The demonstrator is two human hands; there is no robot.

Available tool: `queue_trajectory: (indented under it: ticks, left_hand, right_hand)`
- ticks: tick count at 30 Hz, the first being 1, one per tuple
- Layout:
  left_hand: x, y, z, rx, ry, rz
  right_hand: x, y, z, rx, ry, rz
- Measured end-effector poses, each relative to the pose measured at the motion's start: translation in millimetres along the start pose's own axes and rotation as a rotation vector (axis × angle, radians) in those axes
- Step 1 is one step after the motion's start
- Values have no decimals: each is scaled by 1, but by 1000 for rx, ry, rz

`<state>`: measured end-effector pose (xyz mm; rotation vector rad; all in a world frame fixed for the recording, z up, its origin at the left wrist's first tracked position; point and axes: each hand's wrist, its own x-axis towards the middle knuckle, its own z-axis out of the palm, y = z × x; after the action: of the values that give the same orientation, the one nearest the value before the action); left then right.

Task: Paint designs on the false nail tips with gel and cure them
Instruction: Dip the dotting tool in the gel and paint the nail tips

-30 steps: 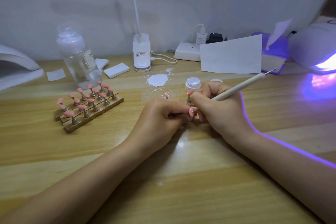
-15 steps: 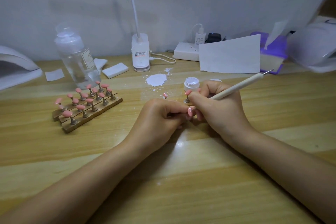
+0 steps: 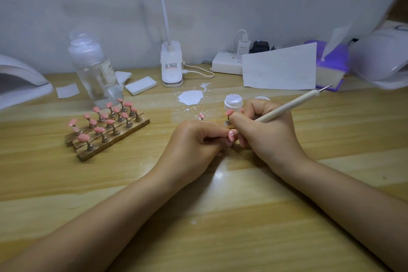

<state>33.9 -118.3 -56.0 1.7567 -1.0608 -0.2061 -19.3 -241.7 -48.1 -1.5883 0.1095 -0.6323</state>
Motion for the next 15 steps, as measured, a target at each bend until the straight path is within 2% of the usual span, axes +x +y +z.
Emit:
queue_trajectory:
  ticks: [10, 15]
  left_hand:
    - [0, -1, 1, -21, 26, -54]
    - [0, -1, 2, -21, 45, -62]
  right_hand:
    - [-1, -6, -1, 105, 81, 34]
    - [-1, -7, 0, 97, 57, 30]
